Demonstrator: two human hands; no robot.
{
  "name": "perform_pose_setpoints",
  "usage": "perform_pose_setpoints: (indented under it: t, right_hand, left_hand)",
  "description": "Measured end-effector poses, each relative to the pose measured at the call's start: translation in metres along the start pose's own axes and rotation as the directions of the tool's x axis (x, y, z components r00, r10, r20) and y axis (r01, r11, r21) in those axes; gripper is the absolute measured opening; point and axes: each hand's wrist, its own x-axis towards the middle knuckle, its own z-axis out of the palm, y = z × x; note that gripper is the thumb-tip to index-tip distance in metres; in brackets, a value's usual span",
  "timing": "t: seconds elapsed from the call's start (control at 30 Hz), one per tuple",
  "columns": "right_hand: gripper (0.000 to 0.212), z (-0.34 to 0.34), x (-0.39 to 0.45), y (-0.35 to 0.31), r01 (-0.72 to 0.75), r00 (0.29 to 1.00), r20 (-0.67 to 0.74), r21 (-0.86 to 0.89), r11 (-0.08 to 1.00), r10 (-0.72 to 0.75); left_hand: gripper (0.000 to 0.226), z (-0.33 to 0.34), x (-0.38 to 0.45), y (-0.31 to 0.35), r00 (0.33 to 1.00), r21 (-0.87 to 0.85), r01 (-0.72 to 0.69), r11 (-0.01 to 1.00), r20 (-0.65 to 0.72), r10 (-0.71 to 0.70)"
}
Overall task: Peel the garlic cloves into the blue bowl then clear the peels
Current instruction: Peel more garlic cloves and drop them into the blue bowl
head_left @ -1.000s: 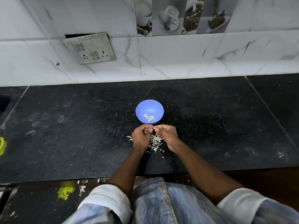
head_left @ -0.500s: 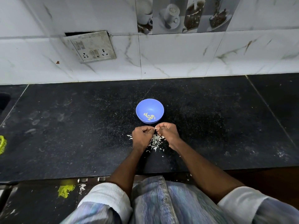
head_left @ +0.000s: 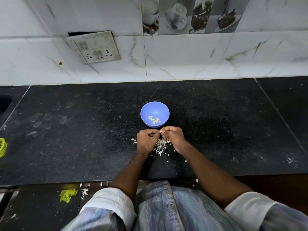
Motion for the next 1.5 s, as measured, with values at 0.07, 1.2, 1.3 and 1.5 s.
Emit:
perform_pose_setpoints:
  t: [0.07,1.2,1.3,1.5]
  right_hand:
    - [0.018,0.000,0.000,-0.001,0.006,1.000,0.001,0.009,1.000,-0.006]
    - [0.017,-0.001,-0.003,-0.001,-0.061,0.995,0.086,0.102,0.993,0.052]
    - [0.016,-0.001,-0.003,0.001,-0.054,0.996,0.078,0.069,0.996,0.049]
    - [0.013,-0.003,-0.005,0.002,-0.041,0.996,0.087,0.097,0.994,0.033]
  left_hand:
    - [0.008,0.000,0.000,0.002,1.000,-0.033,0.023,0.999,0.000,-0.023]
    - [0.009,0.002,-0.003,0.004,1.000,0.030,0.002,1.000,-0.003,-0.002]
    - [0.011,0.002,-0.005,0.004,0.999,0.033,-0.041,0.999,-0.008,0.041]
    - [0.005,0.005,-0.007,0.003,1.000,0.023,-0.003,1.000,-0.020,0.004]
